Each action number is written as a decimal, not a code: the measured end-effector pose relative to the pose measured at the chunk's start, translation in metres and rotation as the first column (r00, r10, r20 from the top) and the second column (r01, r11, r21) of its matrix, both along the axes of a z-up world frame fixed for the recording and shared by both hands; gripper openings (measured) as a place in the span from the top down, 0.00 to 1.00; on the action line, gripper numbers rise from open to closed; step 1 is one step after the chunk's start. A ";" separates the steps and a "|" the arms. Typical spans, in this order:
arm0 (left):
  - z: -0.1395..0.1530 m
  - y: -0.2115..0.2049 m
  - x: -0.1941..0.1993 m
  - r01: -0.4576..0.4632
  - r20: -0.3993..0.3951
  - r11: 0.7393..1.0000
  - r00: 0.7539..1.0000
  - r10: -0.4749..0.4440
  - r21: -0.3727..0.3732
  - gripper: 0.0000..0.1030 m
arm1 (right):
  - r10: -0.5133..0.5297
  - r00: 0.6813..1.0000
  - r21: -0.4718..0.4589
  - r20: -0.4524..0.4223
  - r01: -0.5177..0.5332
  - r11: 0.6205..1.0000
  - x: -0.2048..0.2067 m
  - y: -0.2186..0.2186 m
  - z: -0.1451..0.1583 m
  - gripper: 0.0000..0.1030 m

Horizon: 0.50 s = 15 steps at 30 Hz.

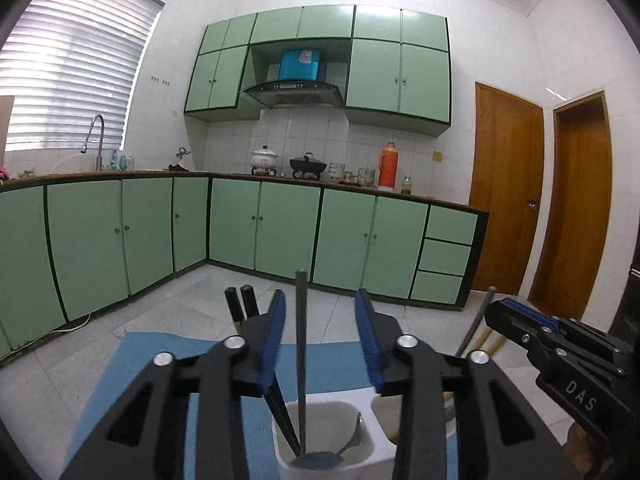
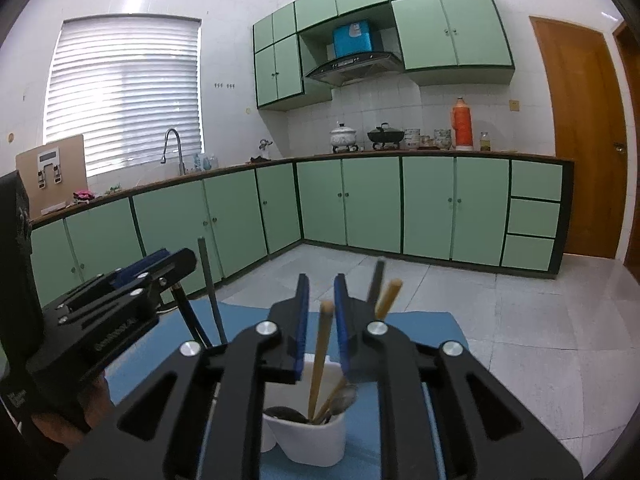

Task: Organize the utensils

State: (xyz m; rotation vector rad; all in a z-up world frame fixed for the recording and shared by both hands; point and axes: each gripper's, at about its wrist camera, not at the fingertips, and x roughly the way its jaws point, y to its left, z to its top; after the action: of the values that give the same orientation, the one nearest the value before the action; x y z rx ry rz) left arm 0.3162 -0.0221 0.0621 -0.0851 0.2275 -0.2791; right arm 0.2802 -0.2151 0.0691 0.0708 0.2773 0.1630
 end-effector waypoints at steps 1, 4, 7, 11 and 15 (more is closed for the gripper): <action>0.002 0.002 -0.005 0.002 0.006 1.000 1.000 -0.002 -0.003 0.58 | -0.003 1.000 0.002 0.011 0.003 1.000 -0.005 -0.002 0.002 0.74; 0.009 0.006 -0.020 0.000 0.030 1.000 1.000 0.000 -0.009 0.47 | -0.012 0.999 -0.001 0.040 0.012 1.000 -0.020 -0.008 0.009 0.67; 0.015 0.010 -0.036 -0.005 0.052 1.000 0.999 0.006 -0.011 0.35 | -0.022 0.998 0.012 0.062 0.021 1.000 -0.038 -0.015 0.014 0.54; 0.017 0.020 -0.062 -0.030 0.061 0.999 0.998 0.032 -0.028 0.22 | -0.028 0.997 0.017 0.072 0.027 1.000 -0.062 -0.021 0.014 0.43; 0.013 0.027 -0.088 -0.053 0.070 0.998 0.996 0.055 -0.028 0.13 | -0.026 0.998 0.019 0.065 0.025 1.000 -0.087 -0.024 0.005 0.33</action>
State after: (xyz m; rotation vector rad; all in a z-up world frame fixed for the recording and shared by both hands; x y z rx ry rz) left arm 0.2287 0.0048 0.0753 -0.1063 0.1509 -0.2311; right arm 0.1937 -0.2396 0.0745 0.0871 0.2092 0.1423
